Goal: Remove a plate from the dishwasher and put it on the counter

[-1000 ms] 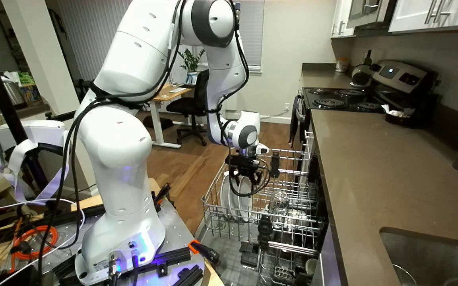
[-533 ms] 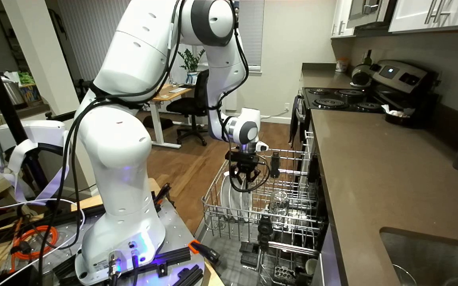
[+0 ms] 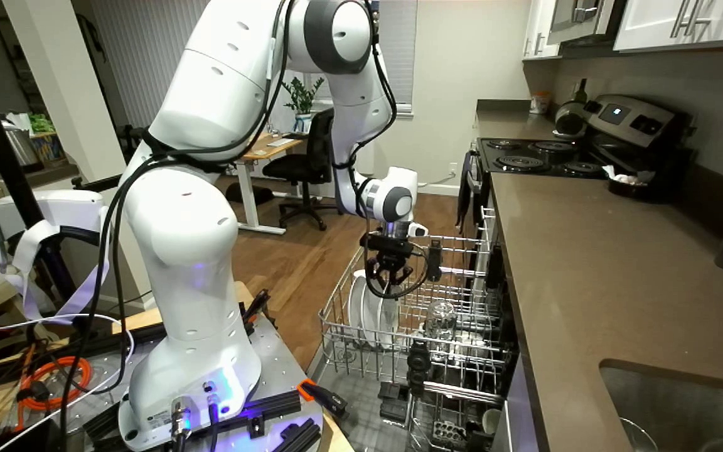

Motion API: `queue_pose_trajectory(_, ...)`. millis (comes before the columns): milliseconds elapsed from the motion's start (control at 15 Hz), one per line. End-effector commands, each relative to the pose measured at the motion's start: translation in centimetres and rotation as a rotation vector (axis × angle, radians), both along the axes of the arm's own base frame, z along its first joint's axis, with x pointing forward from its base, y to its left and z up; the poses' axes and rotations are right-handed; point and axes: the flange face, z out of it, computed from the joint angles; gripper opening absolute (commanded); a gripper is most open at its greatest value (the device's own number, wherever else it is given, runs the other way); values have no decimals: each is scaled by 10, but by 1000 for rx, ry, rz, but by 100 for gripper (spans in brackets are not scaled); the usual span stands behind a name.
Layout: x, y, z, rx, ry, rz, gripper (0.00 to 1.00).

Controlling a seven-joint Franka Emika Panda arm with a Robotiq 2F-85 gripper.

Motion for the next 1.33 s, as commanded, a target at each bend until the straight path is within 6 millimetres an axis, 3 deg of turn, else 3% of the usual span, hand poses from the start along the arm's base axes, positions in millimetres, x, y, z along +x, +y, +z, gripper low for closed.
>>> queue_pose_trajectory(0, 10, -16, 5, 20, 49, -25, 8)
queue_pose_trajectory(333, 17, -25, 18, 48, 91, -62, 8)
queue_pose_trajectory(1133, 19, -29, 24, 75, 113, -90, 9)
queue_pose_trajectory(1200, 19, -29, 22, 76, 119, -92, 36)
queue_pose_trajectory(1267, 18, -29, 17, 76, 127, -94, 37)
